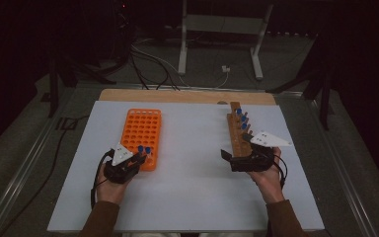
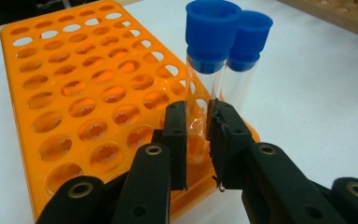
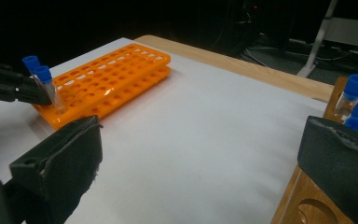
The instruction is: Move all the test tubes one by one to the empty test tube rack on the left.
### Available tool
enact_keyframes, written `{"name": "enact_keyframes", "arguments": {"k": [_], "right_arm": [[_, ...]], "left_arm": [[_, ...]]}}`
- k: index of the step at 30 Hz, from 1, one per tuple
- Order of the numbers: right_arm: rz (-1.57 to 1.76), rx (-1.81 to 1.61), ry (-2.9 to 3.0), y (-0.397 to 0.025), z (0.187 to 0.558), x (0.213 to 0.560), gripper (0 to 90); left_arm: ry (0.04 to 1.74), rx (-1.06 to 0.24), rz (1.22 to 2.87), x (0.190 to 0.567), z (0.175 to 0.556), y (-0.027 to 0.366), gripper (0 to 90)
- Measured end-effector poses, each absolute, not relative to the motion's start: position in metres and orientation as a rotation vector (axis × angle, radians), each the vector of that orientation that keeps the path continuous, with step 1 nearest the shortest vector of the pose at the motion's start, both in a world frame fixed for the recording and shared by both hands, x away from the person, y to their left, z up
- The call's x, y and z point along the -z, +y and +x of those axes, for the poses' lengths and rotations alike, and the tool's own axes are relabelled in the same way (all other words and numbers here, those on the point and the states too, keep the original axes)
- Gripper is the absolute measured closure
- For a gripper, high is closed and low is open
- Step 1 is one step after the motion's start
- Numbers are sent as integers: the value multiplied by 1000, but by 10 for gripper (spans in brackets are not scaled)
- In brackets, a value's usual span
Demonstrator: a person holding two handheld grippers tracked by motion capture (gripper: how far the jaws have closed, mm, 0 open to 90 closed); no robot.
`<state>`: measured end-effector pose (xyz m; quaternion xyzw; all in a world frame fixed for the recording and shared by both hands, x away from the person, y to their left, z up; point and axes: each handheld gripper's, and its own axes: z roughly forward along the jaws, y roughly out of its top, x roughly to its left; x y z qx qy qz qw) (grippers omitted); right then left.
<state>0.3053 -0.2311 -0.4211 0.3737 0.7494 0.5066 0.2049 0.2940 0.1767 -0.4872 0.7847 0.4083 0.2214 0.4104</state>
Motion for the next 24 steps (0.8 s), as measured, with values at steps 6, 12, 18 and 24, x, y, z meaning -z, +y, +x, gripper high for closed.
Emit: {"name": "enact_keyframes", "arguments": {"k": [6,12,18,24], "right_arm": [[1040,-1413,2090,-231,305,421,0],[1044,-1411,2085,-232,306,421,0],[1052,-1409,2079,-234,306,421,0],[1061,-1391,2071,-239,309,421,0]], "left_arm": [[1039,-552,1991,491,295,176,783],[1045,-548,1985,491,295,176,781],[1053,-537,1965,490,293,180,725],[1049,-502,1885,482,287,190,633]]}}
